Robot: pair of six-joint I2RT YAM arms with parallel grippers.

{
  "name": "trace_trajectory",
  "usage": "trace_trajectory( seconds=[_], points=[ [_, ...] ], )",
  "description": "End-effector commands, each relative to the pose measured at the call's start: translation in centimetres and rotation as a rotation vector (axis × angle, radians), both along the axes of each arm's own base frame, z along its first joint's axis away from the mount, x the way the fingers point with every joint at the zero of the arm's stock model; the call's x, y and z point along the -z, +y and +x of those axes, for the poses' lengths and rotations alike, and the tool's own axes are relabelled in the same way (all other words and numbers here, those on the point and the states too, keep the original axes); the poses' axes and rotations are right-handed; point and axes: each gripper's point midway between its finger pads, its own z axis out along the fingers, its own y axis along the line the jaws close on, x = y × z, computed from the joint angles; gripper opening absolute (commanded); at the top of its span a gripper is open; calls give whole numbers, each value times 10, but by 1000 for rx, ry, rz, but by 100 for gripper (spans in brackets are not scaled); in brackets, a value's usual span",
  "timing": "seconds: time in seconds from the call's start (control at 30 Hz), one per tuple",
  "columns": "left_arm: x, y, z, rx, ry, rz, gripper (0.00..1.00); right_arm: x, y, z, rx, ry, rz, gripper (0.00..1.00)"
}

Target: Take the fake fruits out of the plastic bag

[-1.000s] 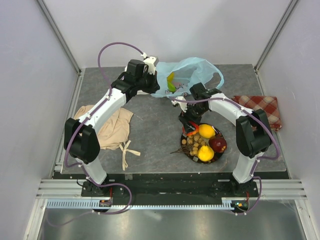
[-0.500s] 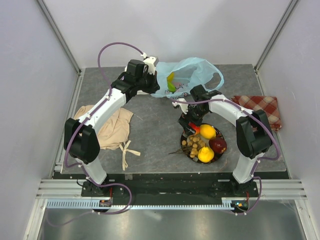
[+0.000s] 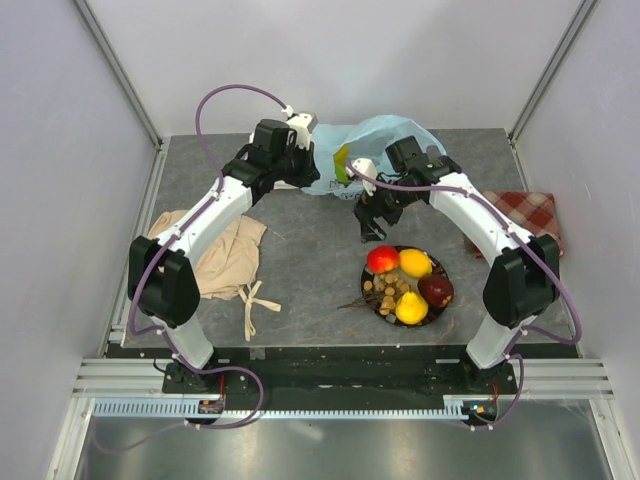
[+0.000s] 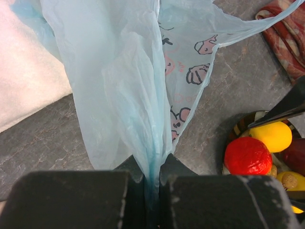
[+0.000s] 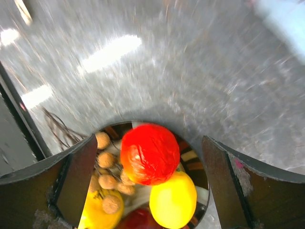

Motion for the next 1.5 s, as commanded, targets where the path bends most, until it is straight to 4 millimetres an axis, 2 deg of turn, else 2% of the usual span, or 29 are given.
trace_trajectory(
  seconds=[0.0,0.07,0.1,0.13,0.17,0.2,0.23,0.3,0.37,0.4,0.47,0.53,0.67,0.7,0.77,0.8,0.9,1.07,1.17,1.23,1.27,1.3,1.33,1.37,1.43,1.47],
  points=[
    [-33,-7,-3,40,-66,-63,2,-51,20,36,129,-94,160,98],
    [-37,-8,-6,43,-63,-74,2,-67,25,60,185,-135,192,98],
    [-40,-8,-7,45,-64,-81,2,-58,28,73,197,-138,181,98],
    [-42,-8,-9,47,-65,-85,1,-70,31,87,207,-178,190,95],
    [-43,-8,-10,46,-65,-86,2,-70,32,94,208,-187,192,93],
    [-42,-8,-11,47,-59,-88,2,-60,34,105,212,-178,190,91],
    [-40,-8,-12,47,-52,-88,2,-70,39,114,206,-198,217,89],
    [-33,-8,-14,50,-38,-85,2,-69,44,130,214,-198,254,87],
    [-25,-6,-14,45,-29,-69,2,-80,42,145,230,-224,301,84],
    [-23,-4,-13,41,-35,-56,2,-84,38,159,263,-245,330,82],
    [-18,-2,-12,40,-33,-40,2,-88,34,170,282,-258,370,81],
    [-16,0,-10,35,-37,-25,2,-84,27,185,315,-260,391,77],
    [-18,2,-9,34,-48,-11,2,-54,17,201,364,-212,376,73],
    [-20,2,-9,38,-57,-4,2,-37,16,205,376,-185,366,72],
    [-22,5,-13,45,-62,6,2,-20,12,212,411,-161,352,70],
    [-21,6,-13,50,-67,16,2,-1,8,217,436,-144,323,69],
    [-14,10,-15,50,-63,36,2,26,-6,227,489,-139,261,65],
    [-18,14,-21,51,-65,43,1,42,-37,226,540,-163,149,60],
    [-18,19,-29,49,-57,49,2,54,-59,207,541,-128,56,59],
    [-26,23,-38,51,-66,42,2,58,-74,200,552,-99,21,56],
    [-22,26,-43,47,-54,46,2,59,-79,191,557,-69,-1,56],
    [-27,29,-52,50,-56,44,2,62,-86,185,561,-51,-13,54],
    [-28,31,-58,55,-55,41,2,61,-88,180,544,-48,-25,54],
    [-19,35,-65,55,-31,51,2,52,-87,172,529,-51,-21,53],
    [-16,38,-79,74,-15,51,2,53,-88,158,501,-37,-24,53],
    [-6,40,-84,81,7,61,2,39,-85,154,486,-58,-3,53]
  ],
)
